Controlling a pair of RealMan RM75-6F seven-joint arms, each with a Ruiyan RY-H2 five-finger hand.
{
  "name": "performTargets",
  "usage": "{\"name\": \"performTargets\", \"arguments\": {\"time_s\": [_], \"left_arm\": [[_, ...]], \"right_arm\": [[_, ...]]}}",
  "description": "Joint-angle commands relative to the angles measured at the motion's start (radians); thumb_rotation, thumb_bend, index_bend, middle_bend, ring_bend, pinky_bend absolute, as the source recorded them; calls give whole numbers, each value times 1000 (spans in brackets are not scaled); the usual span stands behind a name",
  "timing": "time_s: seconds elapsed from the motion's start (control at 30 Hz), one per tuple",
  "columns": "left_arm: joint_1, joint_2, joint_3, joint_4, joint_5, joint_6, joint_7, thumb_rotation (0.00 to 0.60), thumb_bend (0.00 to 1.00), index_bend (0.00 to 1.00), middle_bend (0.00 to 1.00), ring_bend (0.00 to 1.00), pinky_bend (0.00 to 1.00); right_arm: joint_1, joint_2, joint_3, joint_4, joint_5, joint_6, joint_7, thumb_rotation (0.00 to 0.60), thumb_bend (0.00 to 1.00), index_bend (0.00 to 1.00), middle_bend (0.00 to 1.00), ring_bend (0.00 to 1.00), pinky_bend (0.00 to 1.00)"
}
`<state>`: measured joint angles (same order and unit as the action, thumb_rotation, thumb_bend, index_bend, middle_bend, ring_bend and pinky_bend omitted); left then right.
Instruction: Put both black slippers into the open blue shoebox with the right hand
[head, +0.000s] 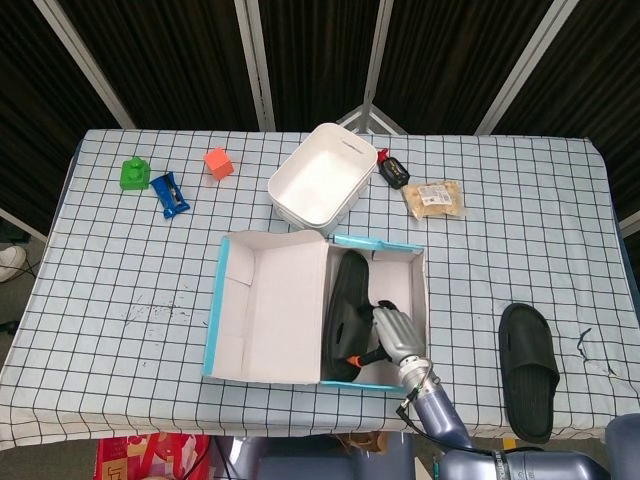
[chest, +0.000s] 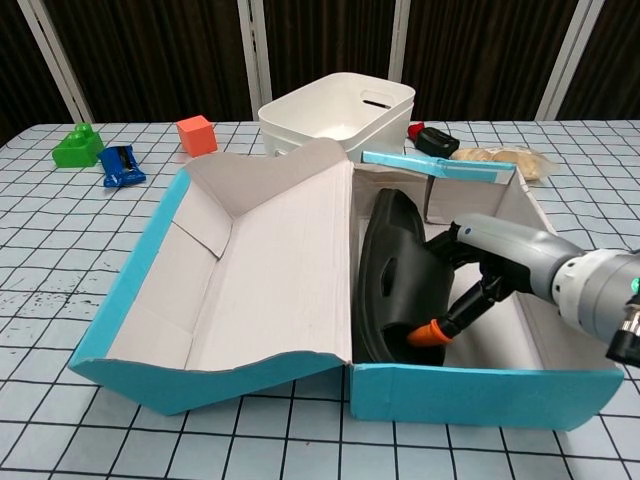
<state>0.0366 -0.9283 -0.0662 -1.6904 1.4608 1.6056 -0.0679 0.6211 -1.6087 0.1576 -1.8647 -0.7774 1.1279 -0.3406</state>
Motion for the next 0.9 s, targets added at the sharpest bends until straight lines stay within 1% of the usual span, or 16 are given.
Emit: {"name": "performTargets", "arguments": {"time_s": [0.03,0.07,0.17,0.27,0.37,0.43,0.6,0.9], "left_arm": [[0,0,0,0,0,-1,0,600,370,28,0,0,30],[-1,0,1,1,1,-2,0,600,370,28,0,0,30],[-1,-1,1,1,3,-1,0,600,370,28,0,0,30],[-1,1,1,1,2,-2,-3,600,370,28,0,0,30],[-1,1,2,1,3,-2,-4,600,370,28,0,0,30],[-1,1,2,0,2,-3,-4,600,369,28,0,0,30],[-1,2,3,0,3,-3,-3,600,370,28,0,0,30],[-1,3,3,-3,-1,-7,0,600,370,28,0,0,30]], "right_arm": [[5,13,6,-20,0,-15,3,600,270,456,336,286,98],[7,16,8,-26,0,-16,0,600,271,379,332,277,92],[15,24,9,-45,2,-21,-15,600,270,209,302,242,87],[23,30,19,-64,19,-17,-27,600,271,95,263,206,78],[29,33,26,-75,31,-8,-40,600,270,19,226,179,73],[33,34,28,-79,40,-2,-49,600,270,0,207,168,73],[46,37,29,-88,71,15,-84,600,270,0,164,142,61],[60,55,34,-121,104,35,-121,600,270,0,158,136,61]]}}
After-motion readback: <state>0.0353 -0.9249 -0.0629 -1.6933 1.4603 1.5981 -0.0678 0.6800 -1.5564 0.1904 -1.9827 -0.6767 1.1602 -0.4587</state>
